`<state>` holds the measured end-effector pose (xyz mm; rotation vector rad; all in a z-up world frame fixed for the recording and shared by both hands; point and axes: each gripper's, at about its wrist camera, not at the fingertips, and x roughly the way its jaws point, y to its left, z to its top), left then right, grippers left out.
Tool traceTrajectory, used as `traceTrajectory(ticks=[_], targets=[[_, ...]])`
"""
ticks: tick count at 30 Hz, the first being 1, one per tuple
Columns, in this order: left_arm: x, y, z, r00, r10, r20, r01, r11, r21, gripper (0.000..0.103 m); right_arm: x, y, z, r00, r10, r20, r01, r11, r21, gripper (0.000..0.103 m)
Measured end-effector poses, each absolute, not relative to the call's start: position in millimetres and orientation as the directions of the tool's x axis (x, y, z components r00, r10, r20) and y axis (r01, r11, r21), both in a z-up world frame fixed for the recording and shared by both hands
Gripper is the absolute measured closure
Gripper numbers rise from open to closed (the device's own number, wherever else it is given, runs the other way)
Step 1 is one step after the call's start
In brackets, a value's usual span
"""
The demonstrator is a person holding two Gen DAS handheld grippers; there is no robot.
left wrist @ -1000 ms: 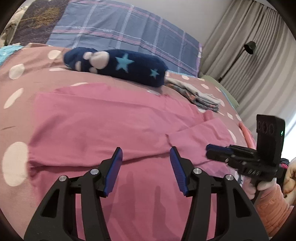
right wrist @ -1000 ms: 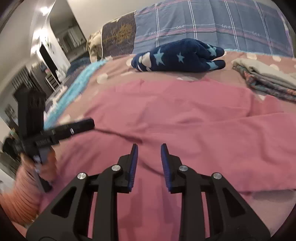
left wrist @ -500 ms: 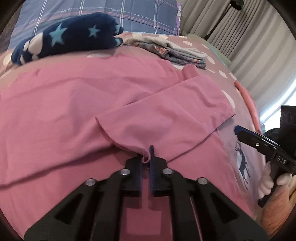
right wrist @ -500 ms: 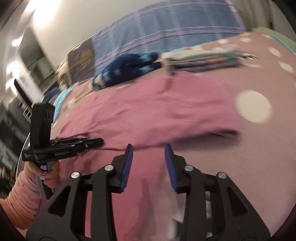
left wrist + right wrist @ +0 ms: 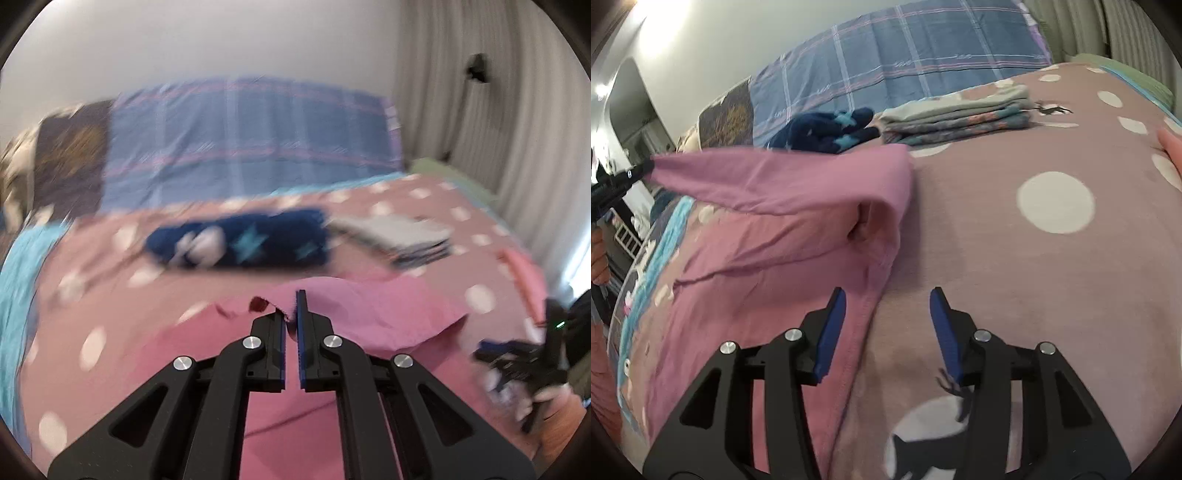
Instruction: Fold small clothes
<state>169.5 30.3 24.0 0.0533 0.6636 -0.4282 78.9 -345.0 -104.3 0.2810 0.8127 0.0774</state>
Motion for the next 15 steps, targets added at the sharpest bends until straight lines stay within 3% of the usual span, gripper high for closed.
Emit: traceTrajectory(ticks=[7, 15], targets=[[186, 100, -50, 0.64, -0.257, -0.724, 0.238, 0.962, -0.131, 0.098, 101, -321, -111, 0.649, 0.138, -0.748, 0.017, 0.981, 0.195, 0.054], [192, 112, -57, 0.626, -0.294, -0.723, 0.231, 0.955, -0.188, 0.098, 115, -310, -113, 0.64, 0.07, -0.765, 0.013, 0.995, 0.102, 0.051]])
